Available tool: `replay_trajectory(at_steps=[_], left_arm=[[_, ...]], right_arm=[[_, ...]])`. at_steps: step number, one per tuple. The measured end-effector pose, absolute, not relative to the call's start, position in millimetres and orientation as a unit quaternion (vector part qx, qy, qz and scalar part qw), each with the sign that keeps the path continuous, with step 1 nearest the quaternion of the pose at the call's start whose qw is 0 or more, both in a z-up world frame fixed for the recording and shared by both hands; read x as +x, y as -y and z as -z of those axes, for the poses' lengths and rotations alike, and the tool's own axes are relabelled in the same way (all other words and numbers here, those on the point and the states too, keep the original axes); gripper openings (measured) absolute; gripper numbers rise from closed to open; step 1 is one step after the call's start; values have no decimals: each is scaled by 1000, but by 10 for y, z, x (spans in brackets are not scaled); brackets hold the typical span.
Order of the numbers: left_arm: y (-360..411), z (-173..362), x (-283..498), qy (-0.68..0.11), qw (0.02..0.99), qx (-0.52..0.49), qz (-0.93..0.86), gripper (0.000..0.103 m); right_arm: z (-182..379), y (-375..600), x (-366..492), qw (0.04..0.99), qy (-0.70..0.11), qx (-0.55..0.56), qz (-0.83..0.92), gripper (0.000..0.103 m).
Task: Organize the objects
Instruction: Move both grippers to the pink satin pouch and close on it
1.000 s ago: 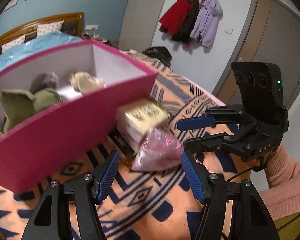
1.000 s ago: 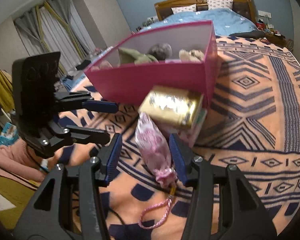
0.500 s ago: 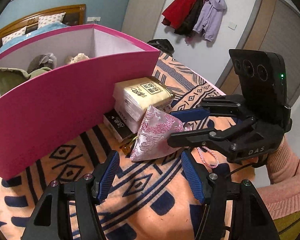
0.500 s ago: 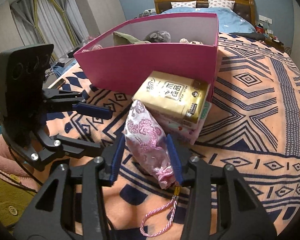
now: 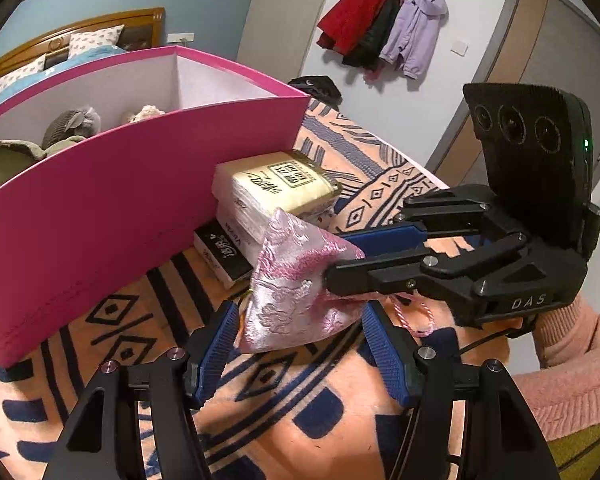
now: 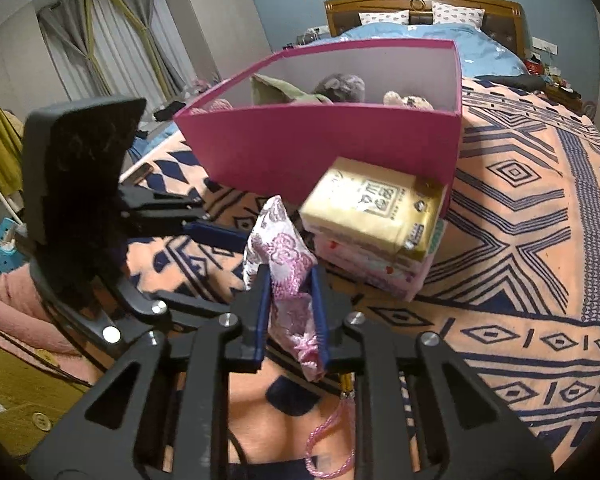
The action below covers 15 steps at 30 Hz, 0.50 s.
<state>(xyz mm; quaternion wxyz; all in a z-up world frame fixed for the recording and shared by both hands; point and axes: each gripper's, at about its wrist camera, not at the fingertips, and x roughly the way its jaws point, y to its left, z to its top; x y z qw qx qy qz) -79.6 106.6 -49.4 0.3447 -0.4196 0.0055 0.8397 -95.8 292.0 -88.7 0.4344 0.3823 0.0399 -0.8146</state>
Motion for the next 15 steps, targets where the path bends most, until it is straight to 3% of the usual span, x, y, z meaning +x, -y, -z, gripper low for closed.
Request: replay_trajectory(at_steps=[15], left_arm=[[-952, 93, -765, 20, 350, -382, -855, 55]], right_arm=[[405, -2833, -915, 464, -41, 330, 821, 20]])
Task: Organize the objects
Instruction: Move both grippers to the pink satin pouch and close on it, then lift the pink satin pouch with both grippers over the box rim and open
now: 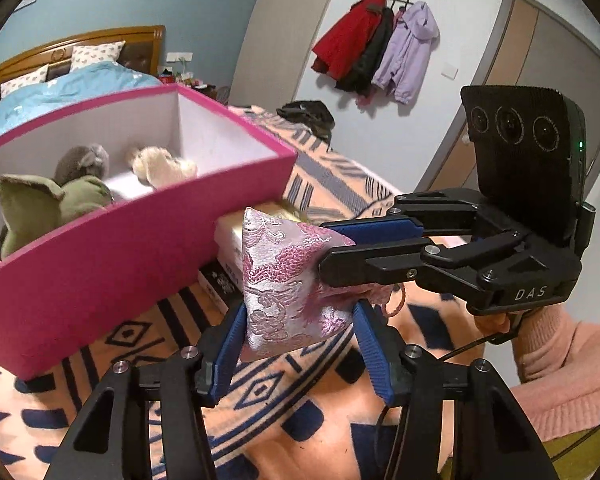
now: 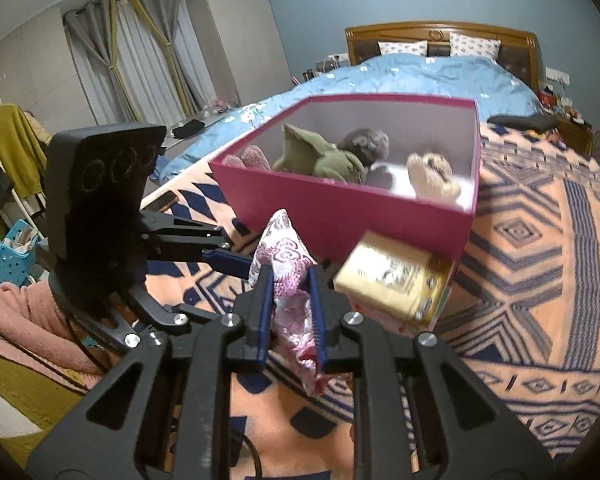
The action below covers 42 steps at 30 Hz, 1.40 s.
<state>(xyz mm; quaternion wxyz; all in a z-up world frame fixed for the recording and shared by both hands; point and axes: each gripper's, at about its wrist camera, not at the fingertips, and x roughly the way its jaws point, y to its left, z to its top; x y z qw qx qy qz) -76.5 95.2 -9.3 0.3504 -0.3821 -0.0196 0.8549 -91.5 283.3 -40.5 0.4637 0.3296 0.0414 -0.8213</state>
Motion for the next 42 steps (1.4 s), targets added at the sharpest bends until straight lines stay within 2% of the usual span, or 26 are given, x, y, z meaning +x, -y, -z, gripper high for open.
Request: replay_trajectory(at_steps=[13, 22, 36, 42], left_arm=[[-772, -489, -1014, 17, 319, -327, -889, 55], [-625, -746, -1471, 19, 287, -315, -904, 55], [-528, -688, -2204, 18, 239, -342, -909, 55], [-498, -598, -2513, 32, 234, -367, -900, 55]], right_arm=[[-189, -2608, -1189, 486, -68, 269, 829, 20], [-486, -2352, -1629, 492, -94, 246, 830, 20], [-460, -2034, -2338, 476, -129, 274, 826, 20], [-323, -2029, -2675, 474, -104, 307, 819, 20]])
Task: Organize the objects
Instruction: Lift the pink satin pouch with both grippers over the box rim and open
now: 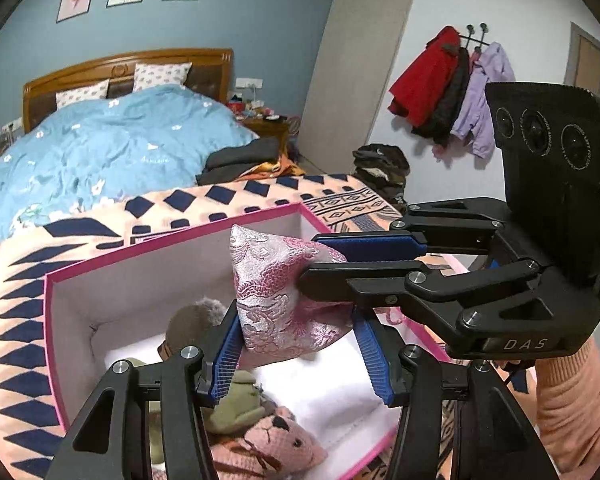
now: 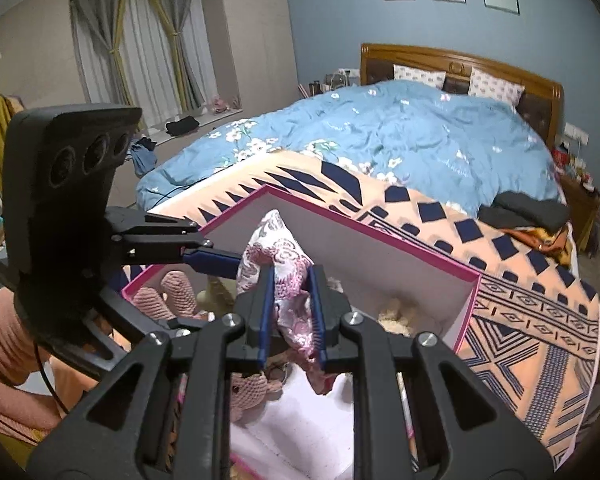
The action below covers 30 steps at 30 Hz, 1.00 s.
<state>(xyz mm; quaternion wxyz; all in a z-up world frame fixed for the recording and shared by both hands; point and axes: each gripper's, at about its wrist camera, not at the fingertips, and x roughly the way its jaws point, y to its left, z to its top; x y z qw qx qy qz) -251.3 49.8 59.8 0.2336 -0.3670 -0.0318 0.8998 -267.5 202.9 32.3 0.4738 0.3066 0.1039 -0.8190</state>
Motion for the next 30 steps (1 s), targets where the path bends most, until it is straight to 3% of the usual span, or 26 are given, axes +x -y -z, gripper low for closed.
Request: replay_trajectory(at_steps=[11, 16, 18, 30], left_arm=[[-476, -399, -2923, 44, 200, -416, -886, 54], [-444, -321, -2972, 51, 182, -426, -885, 58], [-428, -301, -2941, 51, 179, -425, -886, 59], [-393, -436, -2430, 62, 208, -372, -902, 68]], right_arm=[[-84, -1929, -3159, 450, -95, 351, 816, 20], [22, -2001, -3319, 407, -78, 371, 831, 26], [45, -2061, -3342, 396, -68, 377, 835, 33], [-142, -2450, -2861, 425, -14, 338, 840, 36]])
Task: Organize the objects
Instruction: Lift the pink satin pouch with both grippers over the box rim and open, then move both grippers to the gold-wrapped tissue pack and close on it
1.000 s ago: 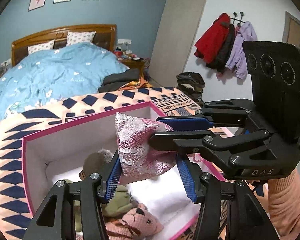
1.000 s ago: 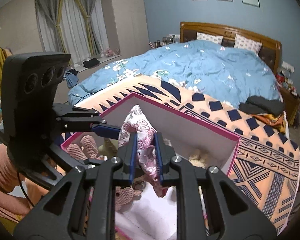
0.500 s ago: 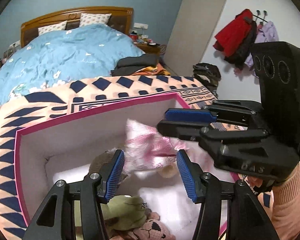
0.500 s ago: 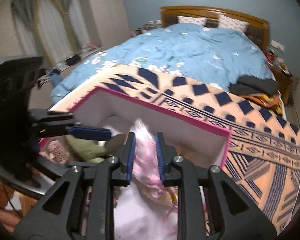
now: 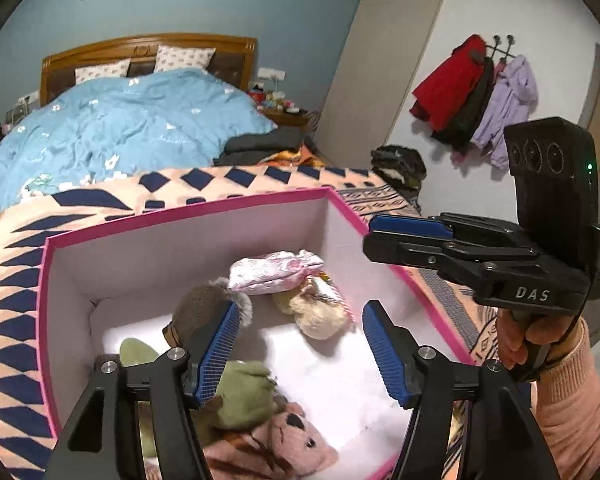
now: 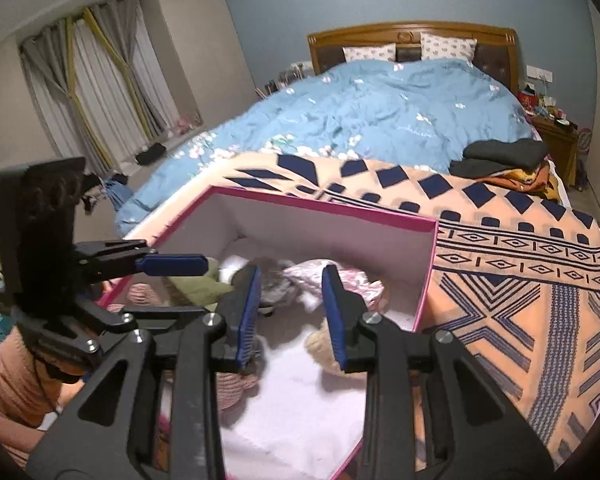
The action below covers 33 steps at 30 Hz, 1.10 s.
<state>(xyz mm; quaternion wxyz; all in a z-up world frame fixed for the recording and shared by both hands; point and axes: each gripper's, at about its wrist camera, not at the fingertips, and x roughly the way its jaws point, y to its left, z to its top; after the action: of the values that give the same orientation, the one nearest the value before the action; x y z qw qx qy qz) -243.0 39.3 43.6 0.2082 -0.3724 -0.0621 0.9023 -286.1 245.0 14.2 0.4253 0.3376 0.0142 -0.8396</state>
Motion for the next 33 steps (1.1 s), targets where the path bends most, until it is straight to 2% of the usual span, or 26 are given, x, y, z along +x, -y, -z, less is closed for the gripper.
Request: replay_trajectory(at_steps=[3, 9, 17, 20, 33], left_arm=[[-386, -538, -2185, 65, 223, -345, -909, 75], [-423, -639, -1705, 49, 233, -307, -922, 76], [-598, -478, -1216, 23, 232, -297, -926, 76], [-664, -381, -1105, 29, 236, -301, -923, 76], [-1018, 73, -1027, 46, 242, -352, -903, 75]], right_arm=[[-214, -2533, -2657, 436, -4, 322, 840, 43], [-234, -2726, -2228, 453, 13, 303, 838, 50], [48, -3025, -1750, 443, 41, 300, 844, 51], [183, -3127, -1609, 433, 52, 309, 845, 57], [697, -3419, -1337, 370, 87, 356, 854, 57]])
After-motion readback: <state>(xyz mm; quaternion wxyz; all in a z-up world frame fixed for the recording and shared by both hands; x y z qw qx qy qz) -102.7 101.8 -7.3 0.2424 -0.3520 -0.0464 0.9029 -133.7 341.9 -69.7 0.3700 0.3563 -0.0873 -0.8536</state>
